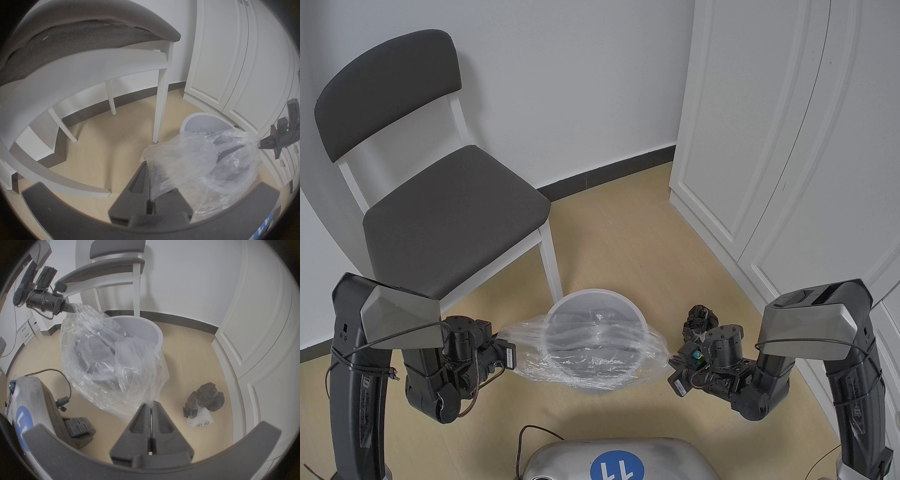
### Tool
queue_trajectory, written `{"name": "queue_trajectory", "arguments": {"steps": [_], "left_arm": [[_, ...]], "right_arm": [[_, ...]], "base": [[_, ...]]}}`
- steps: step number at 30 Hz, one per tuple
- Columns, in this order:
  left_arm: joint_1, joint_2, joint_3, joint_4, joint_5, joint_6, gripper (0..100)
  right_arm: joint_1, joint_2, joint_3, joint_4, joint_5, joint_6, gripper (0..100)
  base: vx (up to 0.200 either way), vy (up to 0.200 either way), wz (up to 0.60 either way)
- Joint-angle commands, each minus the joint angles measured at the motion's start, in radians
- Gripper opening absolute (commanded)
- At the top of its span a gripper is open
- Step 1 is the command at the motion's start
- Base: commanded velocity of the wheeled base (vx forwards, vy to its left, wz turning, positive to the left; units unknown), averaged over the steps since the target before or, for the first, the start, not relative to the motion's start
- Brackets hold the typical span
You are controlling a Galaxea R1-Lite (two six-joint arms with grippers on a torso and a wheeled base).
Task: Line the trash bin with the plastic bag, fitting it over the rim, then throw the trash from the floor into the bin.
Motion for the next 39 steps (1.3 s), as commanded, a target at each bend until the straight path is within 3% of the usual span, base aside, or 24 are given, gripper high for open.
{"name": "queue_trajectory", "arguments": {"steps": [1, 4, 6, 7, 15, 29, 31, 39], "left_arm": [[0.002, -0.139, 0.1, 0.018, -0.039, 0.002, 0], [0.009, -0.261, 0.188, 0.093, -0.127, 0.007, 0], [0.01, -0.28, 0.194, 0.108, -0.136, 0.009, 0], [0.018, -0.373, 0.208, 0.203, -0.168, 0.01, 0], [0.061, -0.565, 0.214, 0.458, -0.251, 0.053, 0], [0.068, -0.55, 0.212, 0.567, -0.271, 0.098, 0], [0.068, -0.528, 0.214, 0.574, -0.302, 0.101, 0], [0.07, -0.451, 0.225, 0.614, -0.306, 0.167, 0]], "right_arm": [[-0.011, -0.139, 0.101, 0.069, 0.006, -0.056, 0], [-0.019, -0.274, 0.159, 0.195, 0.015, -0.097, 0], [-0.021, -0.29, 0.164, 0.209, 0.017, -0.102, 0], [-0.025, -0.366, 0.19, 0.259, 0.02, -0.122, 0], [-0.065, -0.521, 0.265, 0.278, 0.029, -0.218, 0], [-0.064, -0.541, 0.296, 0.279, 0.029, -0.251, 0], [-0.065, -0.534, 0.299, 0.281, 0.029, -0.272, 0], [-0.094, -0.547, 0.303, 0.385, 0.035, -0.349, 0]], "base": [[0.0, 0.0, 0.0], [0.0, 0.0, 0.0], [0.0, 0.0, 0.0], [0.0, 0.0, 0.0], [0.0, 0.0, 0.0], [0.0, 0.0, 0.0], [0.0, 0.0, 0.0], [0.0, 0.0, 0.0]]}}
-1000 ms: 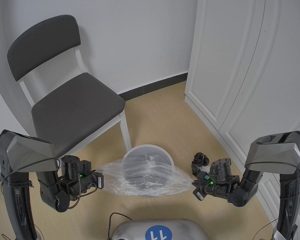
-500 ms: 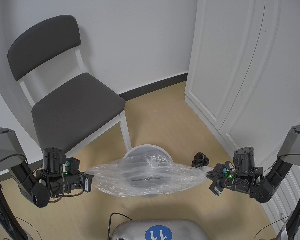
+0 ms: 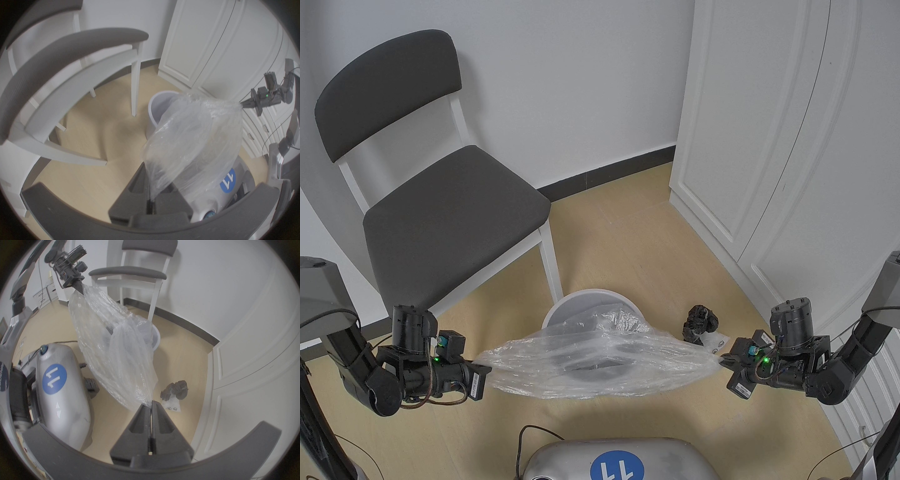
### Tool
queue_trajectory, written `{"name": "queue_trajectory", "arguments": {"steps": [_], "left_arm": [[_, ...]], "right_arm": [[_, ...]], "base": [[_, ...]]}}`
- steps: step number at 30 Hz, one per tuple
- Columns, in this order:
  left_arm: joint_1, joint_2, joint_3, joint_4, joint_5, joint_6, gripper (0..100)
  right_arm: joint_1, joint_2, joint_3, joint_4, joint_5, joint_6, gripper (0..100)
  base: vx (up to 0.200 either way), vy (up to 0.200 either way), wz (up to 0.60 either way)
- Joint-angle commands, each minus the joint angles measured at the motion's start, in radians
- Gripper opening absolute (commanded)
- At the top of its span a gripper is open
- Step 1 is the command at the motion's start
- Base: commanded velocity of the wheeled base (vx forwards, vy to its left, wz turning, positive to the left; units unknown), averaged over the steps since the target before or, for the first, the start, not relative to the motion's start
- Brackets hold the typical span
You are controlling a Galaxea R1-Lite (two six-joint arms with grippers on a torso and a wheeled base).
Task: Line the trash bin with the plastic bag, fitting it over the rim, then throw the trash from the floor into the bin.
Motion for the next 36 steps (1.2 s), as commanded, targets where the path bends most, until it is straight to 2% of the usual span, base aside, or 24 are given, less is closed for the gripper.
{"name": "queue_trajectory", "arguments": {"steps": [1, 12, 17, 19, 25, 27, 30, 36], "left_arm": [[0.0, 0.081, 0.004, 0.016, -0.001, 0.026, 0], [-0.003, 0.228, -0.039, -0.015, 0.011, 0.035, 0], [0.003, 0.23, -0.05, -0.051, 0.014, 0.027, 0], [0.011, 0.234, -0.05, -0.087, 0.014, 0.018, 0], [0.003, 0.274, -0.067, -0.133, 0.054, 0.006, 0], [-0.001, 0.311, -0.073, -0.22, 0.086, -0.031, 0], [-0.008, 0.351, -0.061, -0.315, 0.103, -0.048, 0], [-0.024, 0.398, -0.065, -0.363, 0.152, -0.047, 0]], "right_arm": [[-0.021, 0.005, 0.002, 0.015, 0.01, -0.034, 0], [-0.007, 0.21, -0.084, -0.002, 0.014, -0.03, 0], [-0.007, 0.286, -0.149, -0.06, 0.01, 0.038, 0], [0.007, 0.335, -0.159, -0.157, 0.006, 0.096, 0], [0.024, 0.428, -0.195, -0.25, -0.069, 0.107, 0], [0.03, 0.49, -0.242, -0.305, -0.105, 0.122, 0], [0.036, 0.556, -0.281, -0.374, -0.111, 0.154, 0], [0.042, 0.599, -0.327, -0.408, -0.138, 0.177, 0]], "base": [[0.0, 0.0, 0.0], [0.0, 0.0, 0.0], [0.0, 0.0, 0.0], [0.0, 0.0, 0.0], [0.0, 0.0, 0.0], [0.0, 0.0, 0.0], [0.0, 0.0, 0.0], [0.0, 0.0, 0.0]]}}
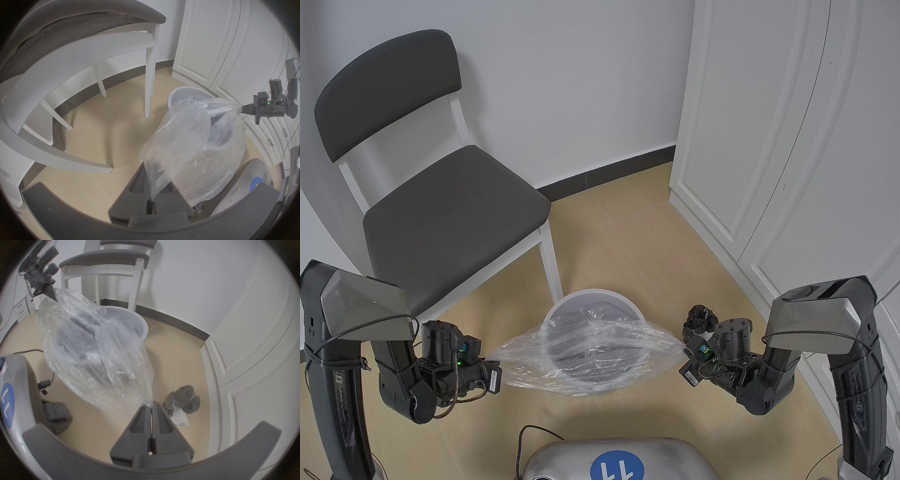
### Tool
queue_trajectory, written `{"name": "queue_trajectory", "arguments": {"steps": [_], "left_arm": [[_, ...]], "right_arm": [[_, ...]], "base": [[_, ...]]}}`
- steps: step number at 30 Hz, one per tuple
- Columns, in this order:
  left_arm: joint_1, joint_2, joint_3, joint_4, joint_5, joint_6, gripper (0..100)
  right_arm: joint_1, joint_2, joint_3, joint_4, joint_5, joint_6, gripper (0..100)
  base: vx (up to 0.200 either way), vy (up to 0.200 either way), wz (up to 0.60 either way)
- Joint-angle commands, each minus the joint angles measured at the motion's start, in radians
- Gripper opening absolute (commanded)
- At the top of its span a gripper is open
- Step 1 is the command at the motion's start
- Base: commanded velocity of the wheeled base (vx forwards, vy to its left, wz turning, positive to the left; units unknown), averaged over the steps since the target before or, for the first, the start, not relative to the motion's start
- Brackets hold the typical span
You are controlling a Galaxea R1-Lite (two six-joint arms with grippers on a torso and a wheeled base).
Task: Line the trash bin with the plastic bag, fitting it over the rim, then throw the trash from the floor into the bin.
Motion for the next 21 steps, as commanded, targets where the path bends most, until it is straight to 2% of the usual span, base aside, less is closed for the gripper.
{"name": "queue_trajectory", "arguments": {"steps": [1, 7, 13, 21], "left_arm": [[-0.012, 0.061, 0.003, -0.011, 0.011, -0.002, 0], [-0.005, 0.026, 0.057, 0.003, -0.005, 0.025, 0], [0.006, -0.025, 0.078, 0.049, -0.018, 0.057, 0], [0.003, 0.006, 0.078, 0.056, -0.044, 0.085, 0]], "right_arm": [[0.009, 0.071, -0.027, -0.006, -0.011, 0.012, 0], [0.001, -0.021, 0.091, 0.025, 0.012, -0.019, 0], [-0.017, -0.147, 0.158, 0.121, 0.082, -0.054, 0], [-0.014, -0.11, 0.154, 0.143, 0.076, -0.086, 0]], "base": [[0.0, 0.0, 0.0], [0.0, 0.0, 0.0], [0.0, 0.0, 0.0], [0.0, 0.0, 0.0]]}}
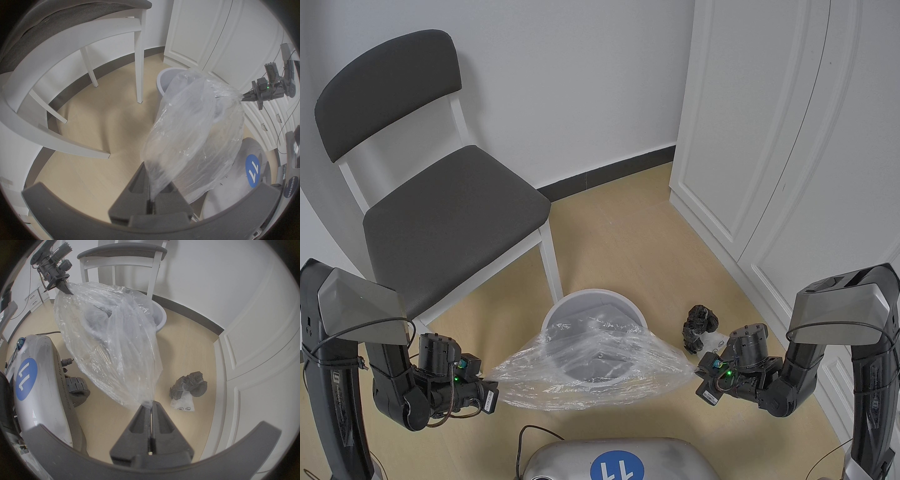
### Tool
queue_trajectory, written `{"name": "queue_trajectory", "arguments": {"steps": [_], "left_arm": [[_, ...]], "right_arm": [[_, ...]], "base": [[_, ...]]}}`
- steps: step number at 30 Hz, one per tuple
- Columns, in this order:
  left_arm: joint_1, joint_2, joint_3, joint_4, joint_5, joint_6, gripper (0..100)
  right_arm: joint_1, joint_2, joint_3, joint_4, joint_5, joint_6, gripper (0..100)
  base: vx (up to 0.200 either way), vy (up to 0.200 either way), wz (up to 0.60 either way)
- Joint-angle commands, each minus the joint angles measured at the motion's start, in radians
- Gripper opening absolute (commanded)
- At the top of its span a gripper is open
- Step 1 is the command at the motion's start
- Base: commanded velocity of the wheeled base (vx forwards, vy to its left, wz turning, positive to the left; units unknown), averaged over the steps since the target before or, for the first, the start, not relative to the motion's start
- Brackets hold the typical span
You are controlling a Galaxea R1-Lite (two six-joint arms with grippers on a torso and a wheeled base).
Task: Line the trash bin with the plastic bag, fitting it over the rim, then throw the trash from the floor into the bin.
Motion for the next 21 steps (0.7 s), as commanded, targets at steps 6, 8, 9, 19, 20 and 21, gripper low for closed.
{"name": "queue_trajectory", "arguments": {"steps": [6, 8, 9, 19, 20, 21], "left_arm": [[-0.021, 0.137, -0.06, -0.118, 0.055, 0.006, 0], [-0.032, 0.174, -0.054, -0.225, 0.079, 0.005, 0], [-0.035, 0.187, -0.052, -0.265, 0.081, 0.005, 0], [-0.038, 0.205, -0.051, -0.326, 0.078, 0.008, 0], [-0.038, 0.203, -0.051, -0.326, 0.075, 0.006, 0], [-0.038, 0.202, -0.049, -0.326, 0.072, 0.005, 0]], "right_arm": [[0.011, 0.106, -0.08, -0.02, -0.032, 0.01, 0], [0.011, 0.136, -0.101, -0.046, -0.058, 0.01, 0], [0.012, 0.147, -0.107, -0.066, -0.066, 0.01, 0], [0.012, 0.147, -0.075, -0.115, -0.064, 0.006, 0], [0.012, 0.141, -0.069, -0.116, -0.058, 0.006, 100], [0.012, 0.13, -0.064, -0.118, -0.056, 0.004, 100]], "base": [[0.0, 0.0, 0.0], [0.0, 0.0, 0.0], [0.0, 0.0, 0.0], [0.0, 0.0, 0.0], [0.0, 0.0, 0.0], [0.0, 0.0, 0.0]]}}
